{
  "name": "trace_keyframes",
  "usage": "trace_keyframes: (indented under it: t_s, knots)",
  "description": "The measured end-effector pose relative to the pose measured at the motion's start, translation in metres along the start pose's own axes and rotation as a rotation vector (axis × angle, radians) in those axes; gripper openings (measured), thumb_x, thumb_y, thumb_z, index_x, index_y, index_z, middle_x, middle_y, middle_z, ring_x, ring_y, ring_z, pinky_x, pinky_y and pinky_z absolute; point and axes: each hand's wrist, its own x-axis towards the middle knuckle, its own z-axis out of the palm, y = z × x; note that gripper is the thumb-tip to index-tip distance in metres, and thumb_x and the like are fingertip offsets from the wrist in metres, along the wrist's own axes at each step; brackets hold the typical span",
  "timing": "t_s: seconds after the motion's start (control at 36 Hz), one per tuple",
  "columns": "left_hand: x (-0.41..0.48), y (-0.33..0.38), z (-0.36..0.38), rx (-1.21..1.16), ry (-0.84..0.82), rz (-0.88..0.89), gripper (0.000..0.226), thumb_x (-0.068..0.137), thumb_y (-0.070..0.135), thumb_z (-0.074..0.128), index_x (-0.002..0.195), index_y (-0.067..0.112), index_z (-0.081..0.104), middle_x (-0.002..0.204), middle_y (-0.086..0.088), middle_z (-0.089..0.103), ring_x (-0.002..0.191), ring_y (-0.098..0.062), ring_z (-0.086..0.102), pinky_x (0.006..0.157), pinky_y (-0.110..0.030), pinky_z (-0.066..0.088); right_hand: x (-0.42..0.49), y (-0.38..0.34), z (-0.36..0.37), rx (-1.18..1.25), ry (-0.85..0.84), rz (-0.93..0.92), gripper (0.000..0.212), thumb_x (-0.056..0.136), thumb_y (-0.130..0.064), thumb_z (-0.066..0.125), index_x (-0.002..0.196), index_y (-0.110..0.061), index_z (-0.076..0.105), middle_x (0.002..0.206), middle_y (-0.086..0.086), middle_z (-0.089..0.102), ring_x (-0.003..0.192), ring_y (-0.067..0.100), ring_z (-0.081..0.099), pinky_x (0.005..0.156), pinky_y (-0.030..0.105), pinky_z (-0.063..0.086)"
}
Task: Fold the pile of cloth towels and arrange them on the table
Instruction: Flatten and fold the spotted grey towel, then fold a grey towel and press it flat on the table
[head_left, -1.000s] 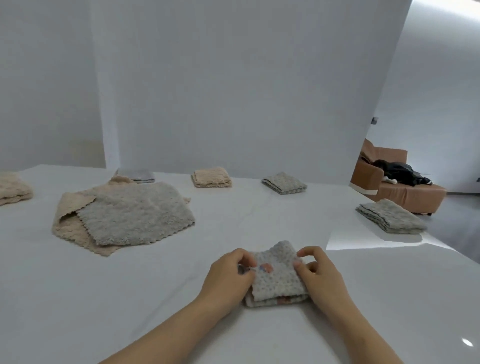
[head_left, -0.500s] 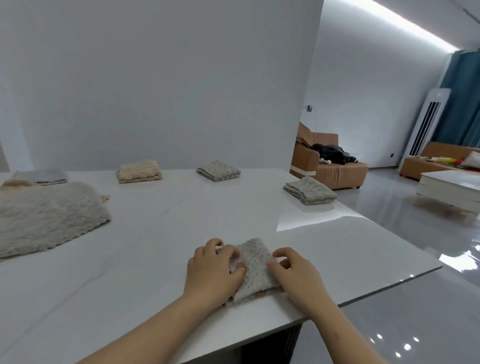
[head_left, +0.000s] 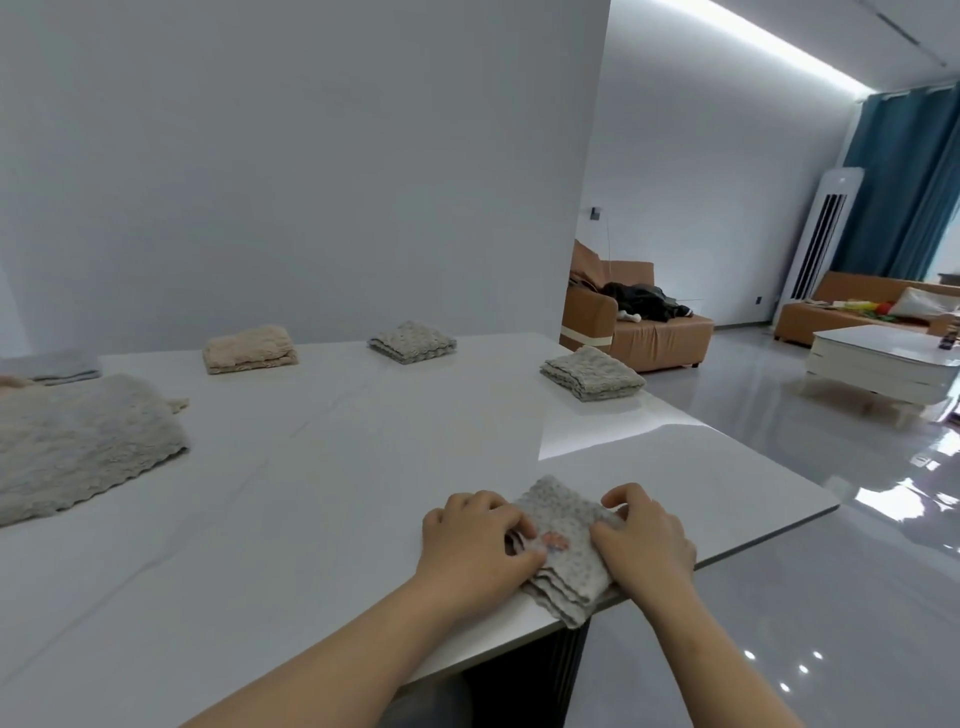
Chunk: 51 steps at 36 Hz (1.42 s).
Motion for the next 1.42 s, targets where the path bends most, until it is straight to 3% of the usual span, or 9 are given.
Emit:
trace_keyframes:
  t_s: [0.28, 0.61, 0.75, 0.81, 0.92, 1.06, 1.17, 1.33, 1.42]
  knots:
    - [0.0, -0.024, -0.02, -0.063, 0.091, 0.046, 0.031, 0.093, 0.039, 0.042, 0.123, 0.033, 0.047, 0.122, 0.01, 0.052, 0.117, -0.011, 0.042, 0.097, -0.029, 0.032, -0.002, -0.03, -0.002, -0.127, -0.002, -0.174, 0.03, 0.088, -0.024, 0.043, 0.118, -0.028, 0.05, 0.13, -0.002, 0.047, 0.122, 0.021, 0.033, 0.096, 0.033, 0.026]
    - [-0.029, -0.13, -0.075, 0.34, 0.277, -0.163, 0.03, 0.095, 0.029, 0.034, 0.121, 0.028, 0.049, 0.119, 0.01, 0.056, 0.111, -0.015, 0.049, 0.087, -0.027, 0.033, -0.022, -0.136, 0.081, -0.069, -0.184, -0.505, 0.029, 0.091, -0.028, 0.043, 0.118, -0.026, 0.052, 0.124, -0.007, 0.053, 0.119, 0.016, 0.039, 0.091, 0.028, 0.028]
    - [-0.055, -0.192, -0.1, 0.424, 0.439, -0.152, 0.022, 0.059, 0.022, 0.079, 0.077, 0.024, 0.068, 0.074, 0.007, 0.067, 0.065, -0.017, 0.063, 0.056, -0.028, 0.043, -0.035, -0.181, 0.129, -0.024, -0.271, -0.582, 0.03, 0.091, -0.023, 0.04, 0.119, -0.024, 0.05, 0.121, -0.005, 0.053, 0.116, 0.016, 0.042, 0.088, 0.028, 0.029]
    - [-0.064, -0.218, -0.11, 0.493, 0.529, -0.157, 0.018, 0.054, 0.021, 0.076, 0.069, 0.024, 0.068, 0.069, 0.008, 0.064, 0.064, -0.016, 0.061, 0.052, -0.029, 0.047, -0.04, -0.201, 0.148, -0.013, -0.282, -0.614, 0.031, 0.091, -0.022, 0.039, 0.119, -0.024, 0.05, 0.12, -0.004, 0.054, 0.114, 0.017, 0.043, 0.09, 0.028, 0.03]
    - [-0.079, -0.26, -0.136, 0.523, 0.63, -0.2, 0.029, 0.068, 0.024, 0.039, 0.076, 0.02, 0.067, 0.078, 0.004, 0.063, 0.079, -0.018, 0.055, 0.064, -0.034, 0.048, -0.047, -0.24, 0.182, 0.002, -0.292, -0.692, 0.031, 0.091, -0.022, 0.039, 0.12, -0.024, 0.05, 0.117, -0.005, 0.056, 0.112, 0.016, 0.044, 0.092, 0.028, 0.032]
    - [-0.079, -0.296, -0.165, 0.506, 0.514, -0.469, 0.038, 0.075, 0.031, 0.039, 0.099, 0.02, 0.067, 0.107, -0.005, 0.064, 0.106, -0.023, 0.054, 0.085, -0.046, 0.048, -0.048, -0.277, 0.211, -0.006, -0.29, -0.757, 0.031, 0.09, -0.022, 0.039, 0.12, -0.026, 0.049, 0.114, -0.006, 0.058, 0.109, 0.017, 0.045, 0.086, 0.028, 0.031]
    - [-0.069, -0.317, -0.172, 0.353, 0.348, -0.7, 0.05, 0.091, 0.053, 0.036, 0.137, 0.033, 0.035, 0.146, 0.006, 0.034, 0.137, -0.016, 0.027, 0.112, -0.043, 0.019, -0.038, -0.295, 0.225, -0.002, -0.298, -0.752, 0.032, 0.091, -0.022, 0.039, 0.121, -0.027, 0.048, 0.115, -0.007, 0.056, 0.11, 0.016, 0.044, 0.081, 0.028, 0.028]
    - [-0.07, -0.334, -0.18, 0.293, 0.156, -0.543, 0.091, 0.05, 0.085, 0.016, 0.13, 0.048, 0.035, 0.143, 0.022, 0.03, 0.135, -0.007, 0.022, 0.11, -0.04, 0.013, -0.017, -0.309, 0.237, 0.08, -0.333, -0.685, 0.025, 0.091, -0.023, 0.041, 0.114, -0.027, 0.051, 0.102, -0.009, 0.057, 0.105, 0.015, 0.047, 0.085, 0.03, 0.035]
    - [-0.068, -0.34, -0.184, 0.252, 0.158, -0.497, 0.072, 0.063, 0.081, 0.034, 0.127, 0.047, 0.041, 0.139, 0.024, 0.034, 0.134, -0.005, 0.025, 0.111, -0.04, 0.015, -0.013, -0.31, 0.241, 0.152, -0.354, -0.635, 0.022, 0.089, -0.022, 0.045, 0.108, -0.028, 0.053, 0.09, -0.012, 0.057, 0.099, 0.015, 0.05, 0.087, 0.03, 0.04]
